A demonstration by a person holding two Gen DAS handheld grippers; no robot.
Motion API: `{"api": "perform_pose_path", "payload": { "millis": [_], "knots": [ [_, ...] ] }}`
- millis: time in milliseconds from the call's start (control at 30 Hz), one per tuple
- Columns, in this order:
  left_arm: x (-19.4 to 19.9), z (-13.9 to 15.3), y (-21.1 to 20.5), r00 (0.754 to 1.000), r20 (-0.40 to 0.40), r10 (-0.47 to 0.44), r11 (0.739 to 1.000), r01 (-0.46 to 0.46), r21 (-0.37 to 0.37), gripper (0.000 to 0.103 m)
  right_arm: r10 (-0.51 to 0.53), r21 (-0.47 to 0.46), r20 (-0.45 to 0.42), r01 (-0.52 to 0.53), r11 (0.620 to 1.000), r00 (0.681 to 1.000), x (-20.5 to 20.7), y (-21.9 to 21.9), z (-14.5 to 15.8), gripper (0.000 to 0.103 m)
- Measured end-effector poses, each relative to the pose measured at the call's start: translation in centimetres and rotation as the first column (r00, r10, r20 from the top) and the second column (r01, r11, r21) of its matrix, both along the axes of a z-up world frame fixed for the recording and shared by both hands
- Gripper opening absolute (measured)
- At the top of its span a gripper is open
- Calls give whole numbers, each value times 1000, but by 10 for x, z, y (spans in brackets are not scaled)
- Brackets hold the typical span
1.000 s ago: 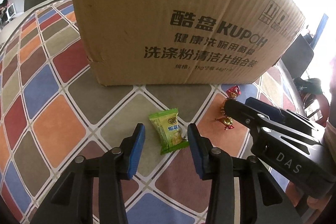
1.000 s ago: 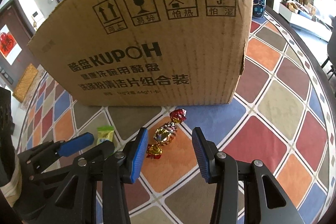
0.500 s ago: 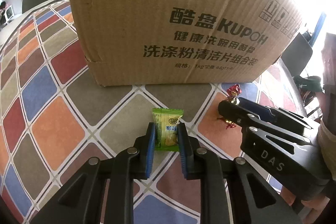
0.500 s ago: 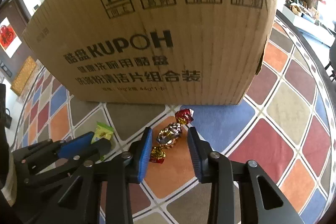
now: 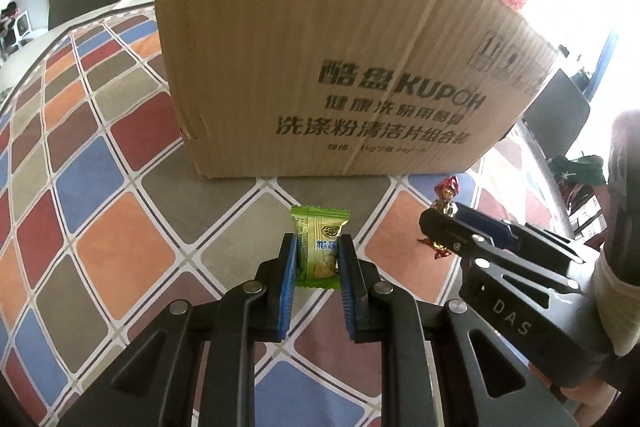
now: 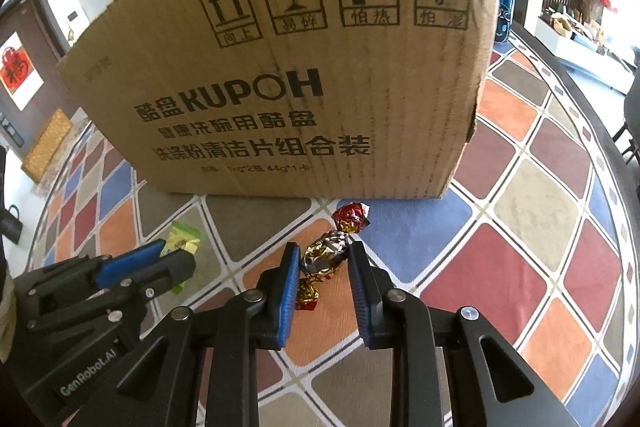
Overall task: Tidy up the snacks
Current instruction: 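Carry the cracker packet and gold candy over the box with both tools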
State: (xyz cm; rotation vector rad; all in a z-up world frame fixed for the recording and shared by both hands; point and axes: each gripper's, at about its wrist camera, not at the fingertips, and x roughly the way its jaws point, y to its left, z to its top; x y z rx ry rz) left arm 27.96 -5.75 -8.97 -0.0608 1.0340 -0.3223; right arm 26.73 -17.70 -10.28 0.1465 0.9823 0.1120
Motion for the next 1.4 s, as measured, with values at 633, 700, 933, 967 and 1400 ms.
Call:
{"api": "perform_pose_path", "payload": {
  "millis": [633,700,933,967,1400],
  "knots": [
    [-39,69,16,986,163,32,998,-23,-53,21,8,32,128,-13,999,992,-42,-21,65,26],
    [-41,78,16,982,183,34,998,-24,-56,21,11,33,147,-16,999,989,-45,-20,71,26],
    [-48,107,18,965,261,31,998,-14,-66,21,21,34,223,-30,999,975,-53,-14,101,26],
    [-49,112,18,961,274,31,998,-13,-66,21,22,34,232,-31,999,972,-54,-13,104,26],
    [-42,151,15,926,375,29,998,-8,-55,21,23,21,340,-32,999,940,-52,-10,147,26]
  ]
}}
